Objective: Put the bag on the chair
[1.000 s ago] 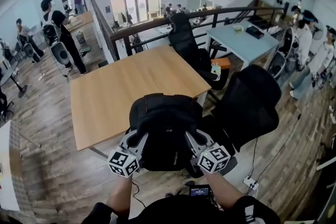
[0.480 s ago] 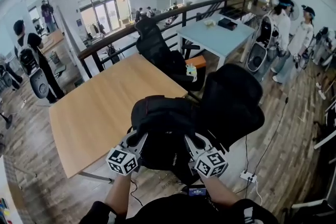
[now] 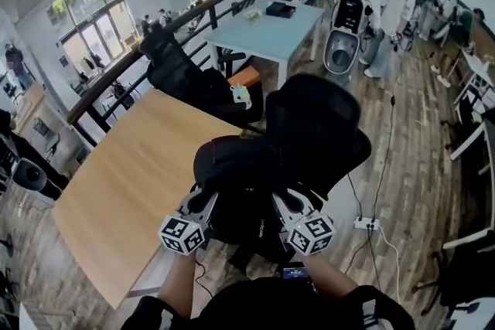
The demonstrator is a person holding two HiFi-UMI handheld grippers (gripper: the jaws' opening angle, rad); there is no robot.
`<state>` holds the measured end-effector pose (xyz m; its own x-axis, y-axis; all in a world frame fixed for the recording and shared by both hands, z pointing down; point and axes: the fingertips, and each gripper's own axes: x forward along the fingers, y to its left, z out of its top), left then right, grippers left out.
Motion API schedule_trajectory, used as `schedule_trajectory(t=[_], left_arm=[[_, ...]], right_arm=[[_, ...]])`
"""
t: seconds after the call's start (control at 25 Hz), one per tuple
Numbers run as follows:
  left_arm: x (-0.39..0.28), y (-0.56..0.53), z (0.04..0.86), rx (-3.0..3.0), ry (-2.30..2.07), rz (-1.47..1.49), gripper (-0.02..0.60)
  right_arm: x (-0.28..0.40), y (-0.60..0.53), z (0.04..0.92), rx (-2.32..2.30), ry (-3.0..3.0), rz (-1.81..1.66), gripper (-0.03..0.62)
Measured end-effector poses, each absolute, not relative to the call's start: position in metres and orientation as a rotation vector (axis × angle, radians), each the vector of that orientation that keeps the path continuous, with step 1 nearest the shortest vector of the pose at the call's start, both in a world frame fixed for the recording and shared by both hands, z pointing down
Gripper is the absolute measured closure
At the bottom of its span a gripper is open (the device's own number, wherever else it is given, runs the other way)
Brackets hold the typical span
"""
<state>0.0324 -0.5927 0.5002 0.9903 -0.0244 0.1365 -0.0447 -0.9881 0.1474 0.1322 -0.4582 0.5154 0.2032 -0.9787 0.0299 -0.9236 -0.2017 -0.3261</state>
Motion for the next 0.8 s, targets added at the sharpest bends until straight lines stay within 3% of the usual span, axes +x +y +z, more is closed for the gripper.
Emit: schedule_trajectory(t=[0.4,0.8], left_arm=[[0.106,-0.615,0.549,2.888,0.486,0.333,0.525],[0.135,-0.596,0.606,2.746,0.809,0.495,0.525]], right_arm=[[0.146,-0.453,0.558,-2.475,1.379,-0.390,0.537],[0.143,-0.430,0.616,-2.522,1.071,-0.493,0.537]])
